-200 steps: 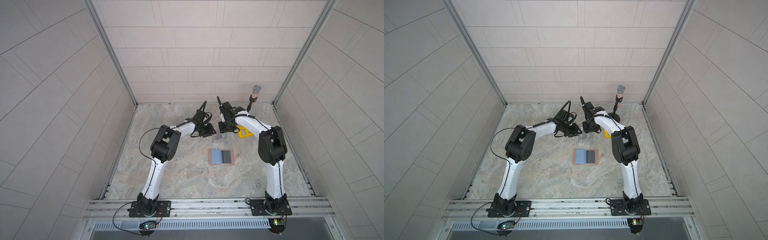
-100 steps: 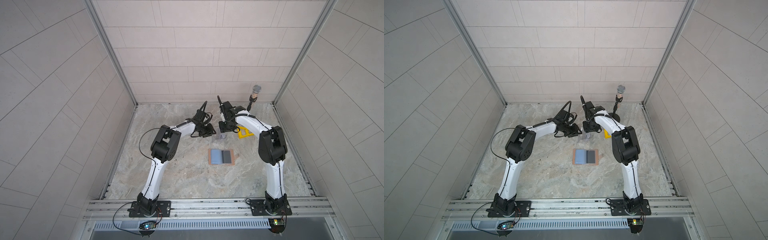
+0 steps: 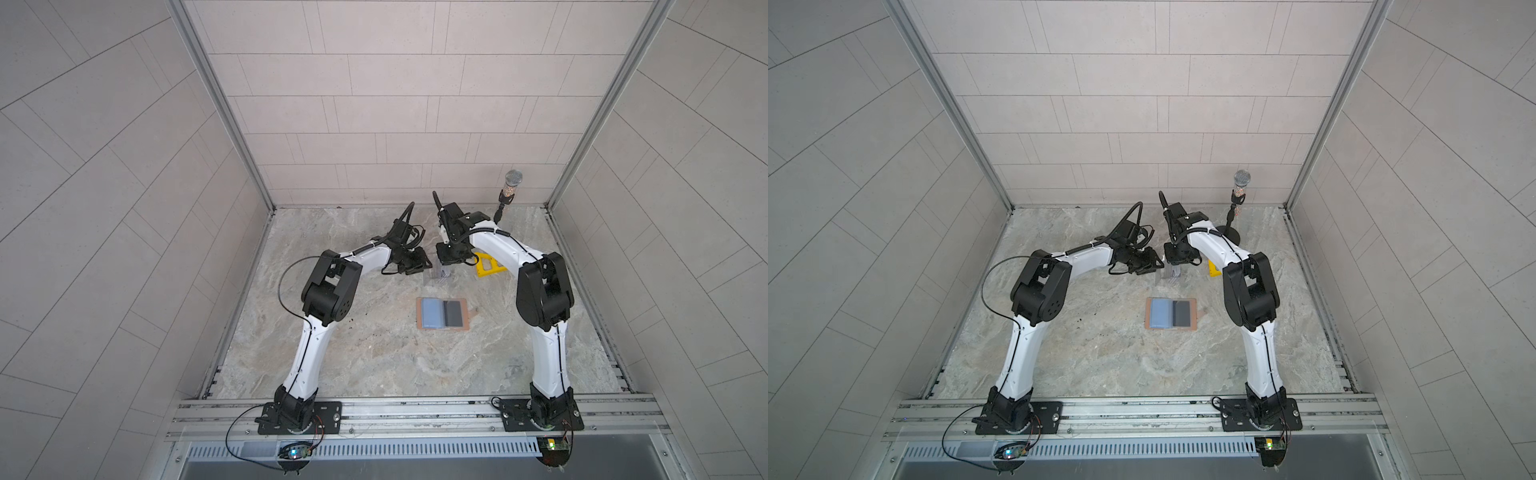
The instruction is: Put the credit cards into the card holder
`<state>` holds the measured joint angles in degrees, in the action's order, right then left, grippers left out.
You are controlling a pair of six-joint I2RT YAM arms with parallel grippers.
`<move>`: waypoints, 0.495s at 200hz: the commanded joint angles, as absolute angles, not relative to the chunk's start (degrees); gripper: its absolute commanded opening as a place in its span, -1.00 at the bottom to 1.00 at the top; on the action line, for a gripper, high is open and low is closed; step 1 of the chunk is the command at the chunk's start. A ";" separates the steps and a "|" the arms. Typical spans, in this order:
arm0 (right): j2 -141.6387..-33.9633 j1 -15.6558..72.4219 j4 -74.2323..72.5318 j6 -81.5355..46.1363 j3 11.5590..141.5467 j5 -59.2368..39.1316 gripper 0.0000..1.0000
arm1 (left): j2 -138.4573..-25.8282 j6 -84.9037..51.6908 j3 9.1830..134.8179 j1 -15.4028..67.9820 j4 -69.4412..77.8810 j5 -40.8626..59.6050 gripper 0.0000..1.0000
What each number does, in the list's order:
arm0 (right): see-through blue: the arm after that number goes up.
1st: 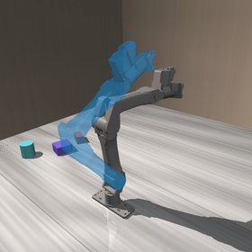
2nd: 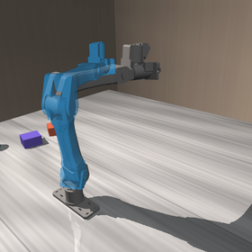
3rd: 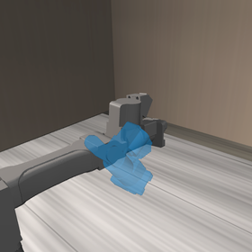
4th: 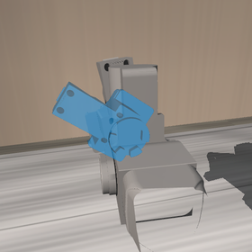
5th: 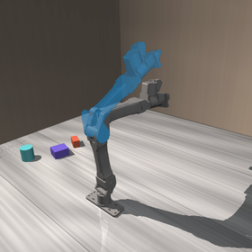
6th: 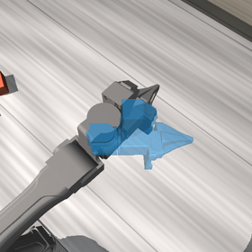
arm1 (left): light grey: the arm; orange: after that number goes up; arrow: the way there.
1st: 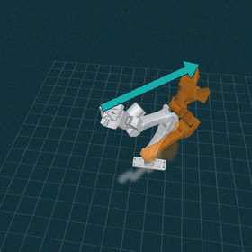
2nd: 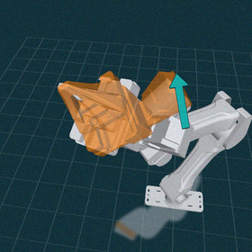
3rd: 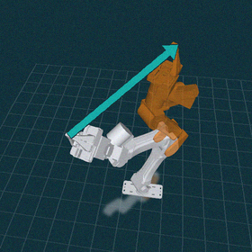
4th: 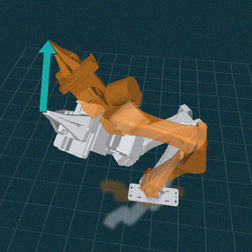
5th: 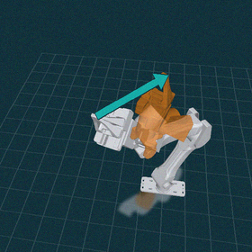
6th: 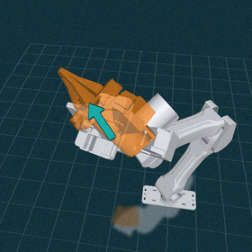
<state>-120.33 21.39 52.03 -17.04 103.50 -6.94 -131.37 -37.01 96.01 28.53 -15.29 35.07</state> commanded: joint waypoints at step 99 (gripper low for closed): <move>-117.60 21.31 56.16 -16.26 105.47 -2.05 -0.53 | -133.29 -35.77 94.48 28.59 -22.59 32.22 -0.15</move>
